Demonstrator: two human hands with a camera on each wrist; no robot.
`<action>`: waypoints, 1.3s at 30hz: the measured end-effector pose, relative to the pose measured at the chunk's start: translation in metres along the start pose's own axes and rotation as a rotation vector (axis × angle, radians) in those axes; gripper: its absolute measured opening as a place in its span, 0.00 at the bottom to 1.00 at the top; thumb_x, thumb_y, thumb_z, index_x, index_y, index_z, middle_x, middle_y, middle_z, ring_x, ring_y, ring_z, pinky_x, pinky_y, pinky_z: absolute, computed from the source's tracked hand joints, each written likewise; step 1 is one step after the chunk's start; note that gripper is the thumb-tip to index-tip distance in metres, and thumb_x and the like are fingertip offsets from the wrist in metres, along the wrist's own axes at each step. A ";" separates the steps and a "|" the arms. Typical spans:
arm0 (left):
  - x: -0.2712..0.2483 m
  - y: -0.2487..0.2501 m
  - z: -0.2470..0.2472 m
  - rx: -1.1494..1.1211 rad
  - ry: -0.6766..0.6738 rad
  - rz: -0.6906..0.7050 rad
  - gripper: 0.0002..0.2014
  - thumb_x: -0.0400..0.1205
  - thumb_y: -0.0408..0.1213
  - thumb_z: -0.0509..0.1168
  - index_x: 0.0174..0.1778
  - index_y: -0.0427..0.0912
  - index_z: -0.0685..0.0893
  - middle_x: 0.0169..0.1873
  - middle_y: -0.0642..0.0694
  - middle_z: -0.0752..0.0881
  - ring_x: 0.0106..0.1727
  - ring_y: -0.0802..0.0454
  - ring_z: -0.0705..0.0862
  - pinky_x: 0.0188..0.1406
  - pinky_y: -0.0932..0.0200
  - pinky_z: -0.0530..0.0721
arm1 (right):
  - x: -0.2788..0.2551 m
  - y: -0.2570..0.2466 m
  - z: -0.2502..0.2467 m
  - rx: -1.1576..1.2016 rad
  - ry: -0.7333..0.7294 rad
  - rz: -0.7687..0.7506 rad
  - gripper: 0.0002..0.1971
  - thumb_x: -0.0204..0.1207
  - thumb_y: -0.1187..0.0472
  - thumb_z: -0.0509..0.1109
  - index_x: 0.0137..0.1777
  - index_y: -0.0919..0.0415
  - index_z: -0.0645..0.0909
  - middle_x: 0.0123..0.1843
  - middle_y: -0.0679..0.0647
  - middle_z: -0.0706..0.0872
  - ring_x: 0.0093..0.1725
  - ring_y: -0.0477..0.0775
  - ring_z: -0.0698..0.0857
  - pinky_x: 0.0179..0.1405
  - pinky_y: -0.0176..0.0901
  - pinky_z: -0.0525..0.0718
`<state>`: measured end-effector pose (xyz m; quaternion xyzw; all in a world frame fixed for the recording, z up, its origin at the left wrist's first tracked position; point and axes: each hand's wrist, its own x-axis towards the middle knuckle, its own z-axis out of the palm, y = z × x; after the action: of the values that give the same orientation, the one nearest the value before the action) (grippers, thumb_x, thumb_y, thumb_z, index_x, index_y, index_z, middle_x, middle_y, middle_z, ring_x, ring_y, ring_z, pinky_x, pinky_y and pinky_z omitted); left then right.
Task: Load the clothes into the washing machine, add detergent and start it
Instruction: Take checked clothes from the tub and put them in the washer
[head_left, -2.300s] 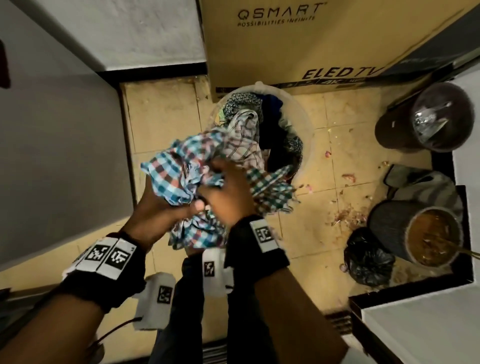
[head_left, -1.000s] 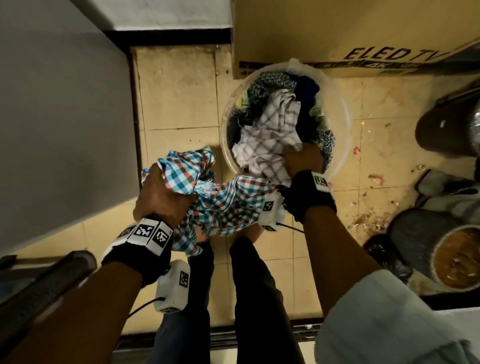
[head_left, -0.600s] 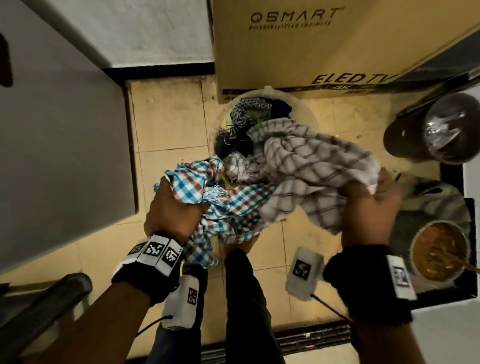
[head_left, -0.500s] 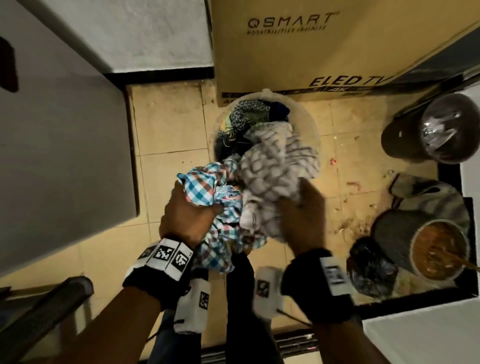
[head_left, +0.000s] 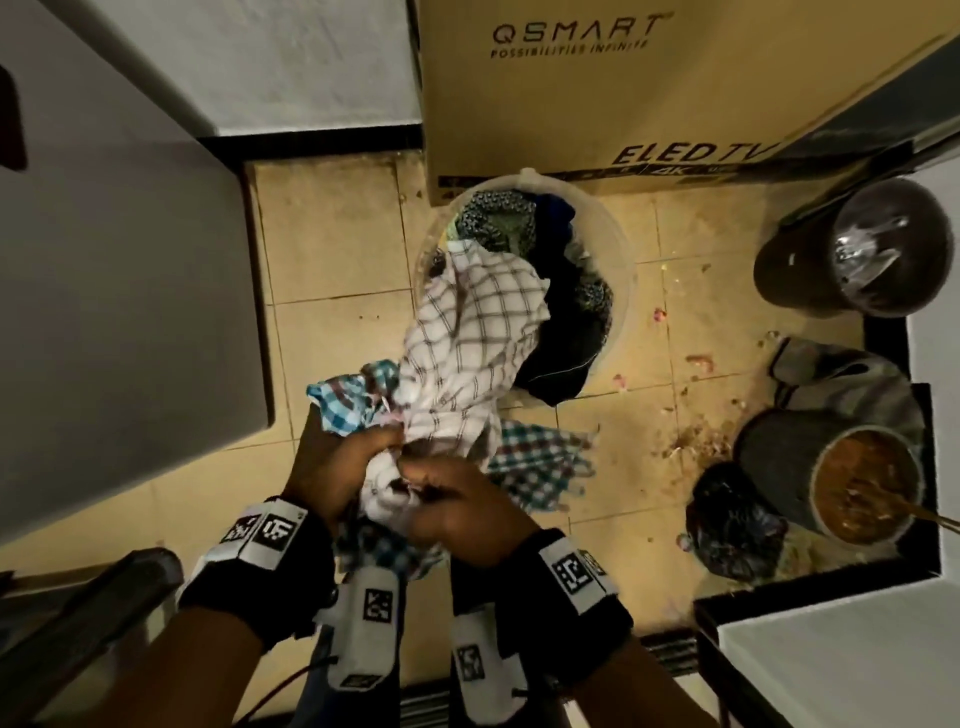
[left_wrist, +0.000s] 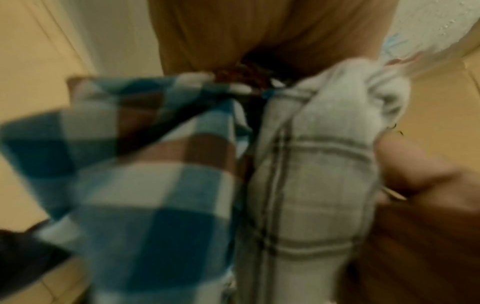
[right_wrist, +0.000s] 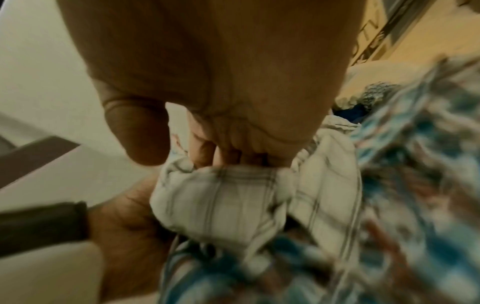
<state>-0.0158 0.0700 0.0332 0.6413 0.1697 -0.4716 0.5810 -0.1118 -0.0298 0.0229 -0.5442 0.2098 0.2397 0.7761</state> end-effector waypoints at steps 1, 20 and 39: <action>0.002 -0.002 -0.007 0.139 0.020 0.118 0.10 0.77 0.26 0.68 0.46 0.42 0.91 0.44 0.50 0.92 0.45 0.56 0.91 0.45 0.58 0.88 | -0.002 -0.001 -0.003 -0.118 -0.060 -0.009 0.10 0.64 0.60 0.71 0.40 0.67 0.84 0.43 0.59 0.86 0.45 0.56 0.84 0.51 0.55 0.83; -0.020 0.016 -0.028 1.095 -0.170 0.769 0.24 0.78 0.55 0.61 0.66 0.46 0.74 0.60 0.44 0.84 0.63 0.47 0.79 0.62 0.54 0.76 | 0.087 0.022 -0.134 -1.659 -0.260 0.318 0.39 0.79 0.58 0.68 0.84 0.46 0.50 0.85 0.56 0.58 0.84 0.65 0.54 0.78 0.73 0.57; 0.029 0.025 0.024 0.073 -0.032 0.146 0.36 0.63 0.30 0.72 0.68 0.47 0.73 0.58 0.49 0.87 0.61 0.47 0.85 0.60 0.46 0.84 | -0.003 -0.078 -0.045 -0.568 0.837 0.028 0.28 0.65 0.50 0.75 0.65 0.54 0.75 0.61 0.52 0.83 0.63 0.59 0.80 0.55 0.48 0.79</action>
<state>0.0078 0.0316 0.0271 0.6652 0.0960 -0.4440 0.5926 -0.0700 -0.0959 0.0680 -0.7804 0.4369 0.0591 0.4434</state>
